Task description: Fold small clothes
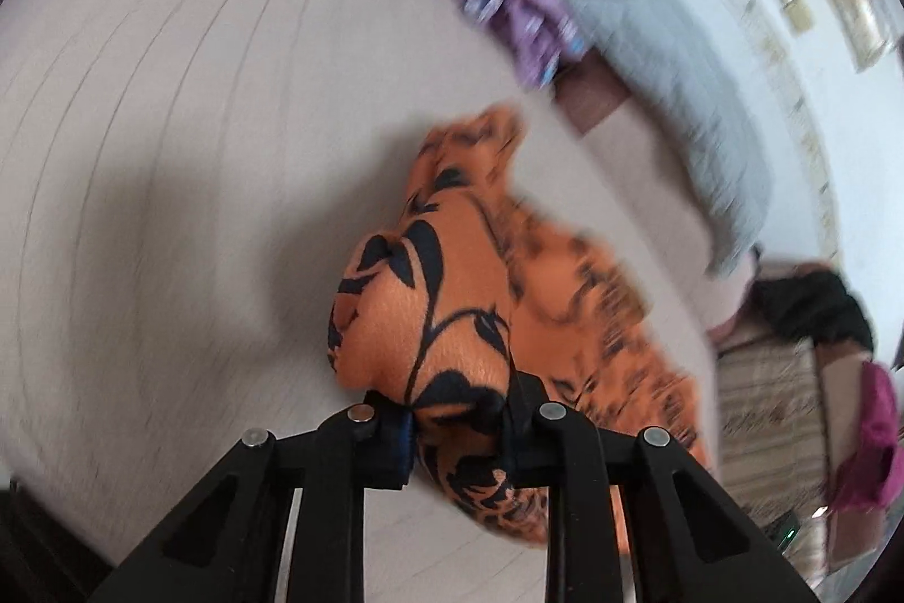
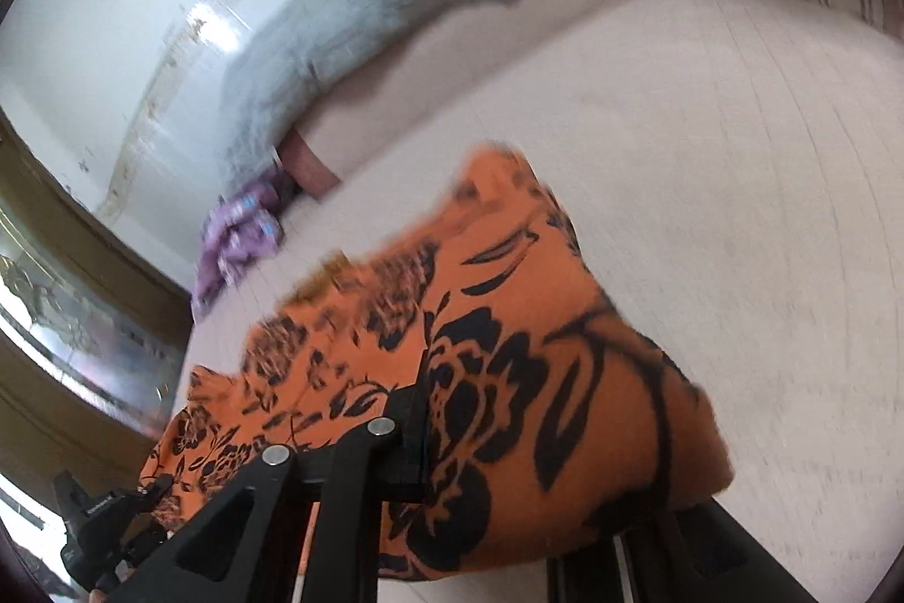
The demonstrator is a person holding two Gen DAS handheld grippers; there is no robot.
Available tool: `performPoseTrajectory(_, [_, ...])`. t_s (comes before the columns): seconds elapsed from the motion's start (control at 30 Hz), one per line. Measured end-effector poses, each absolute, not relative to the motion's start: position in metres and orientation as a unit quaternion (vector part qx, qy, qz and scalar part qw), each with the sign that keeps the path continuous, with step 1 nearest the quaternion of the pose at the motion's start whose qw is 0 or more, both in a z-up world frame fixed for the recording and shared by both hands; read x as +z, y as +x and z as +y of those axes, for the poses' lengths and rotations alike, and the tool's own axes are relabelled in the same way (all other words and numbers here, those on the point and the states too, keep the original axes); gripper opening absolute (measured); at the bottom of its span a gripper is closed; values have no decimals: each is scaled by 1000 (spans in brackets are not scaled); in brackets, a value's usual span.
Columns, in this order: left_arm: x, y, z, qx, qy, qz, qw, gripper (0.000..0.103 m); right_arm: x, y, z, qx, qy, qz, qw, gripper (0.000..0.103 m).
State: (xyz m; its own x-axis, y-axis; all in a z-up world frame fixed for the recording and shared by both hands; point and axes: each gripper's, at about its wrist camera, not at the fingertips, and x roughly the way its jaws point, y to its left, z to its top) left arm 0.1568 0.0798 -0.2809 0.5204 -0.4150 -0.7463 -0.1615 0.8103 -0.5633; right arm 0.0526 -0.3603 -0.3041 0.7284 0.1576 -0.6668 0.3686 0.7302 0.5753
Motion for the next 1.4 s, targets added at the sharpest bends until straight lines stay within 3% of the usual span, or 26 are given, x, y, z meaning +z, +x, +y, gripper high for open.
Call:
performPoseTrajectory(0.1, [-288,145,89,-63,-296,500,811,24,-329,45,-368,-54,398,389,829,16])
performPoseTrajectory(0.23, [-255,122,101,-50,-279,473,834,24,-338,46,-388,-32,476,390,788,24])
performPoseTrajectory(0.33, [-224,106,93,-7,-195,434,880,24,-351,47,-394,-27,515,387,764,34])
performPoseTrajectory(0.4, [-204,108,83,0,-150,406,901,24,-357,47,-397,-23,539,373,755,35])
performPoseTrajectory(0.47, [-188,120,72,-4,-133,395,909,38,-358,48,-398,-23,547,370,751,36])
performPoseTrajectory(0.5, [-181,131,65,-4,-122,395,911,54,-357,49,-397,-23,548,369,750,38])
performPoseTrajectory(0.53, [-177,145,60,-1,-111,391,914,63,-358,48,-397,-23,550,368,750,38])
performPoseTrajectory(0.57, [-176,156,56,0,-101,387,917,64,-358,48,-396,-24,551,367,749,38])
performPoseTrajectory(0.83, [-262,263,39,48,-30,475,878,64,-360,46,-396,-33,548,363,753,38])
performPoseTrajectory(0.9, [-289,276,45,61,-30,511,857,70,-360,47,-394,-35,542,363,757,38])
performPoseTrajectory(0.97, [-283,274,52,75,-54,498,862,74,-358,50,-391,-36,537,363,761,38])
performPoseTrajectory(1.1, [-268,263,47,78,-6,471,879,73,-358,53,-390,-40,534,361,764,39])
performPoseTrajectory(1.23, [-238,239,48,68,17,420,905,73,-353,56,-383,-40,525,352,774,52])
performPoseTrajectory(1.4, [-202,208,46,60,29,371,926,73,-347,58,-373,-49,491,351,796,54])
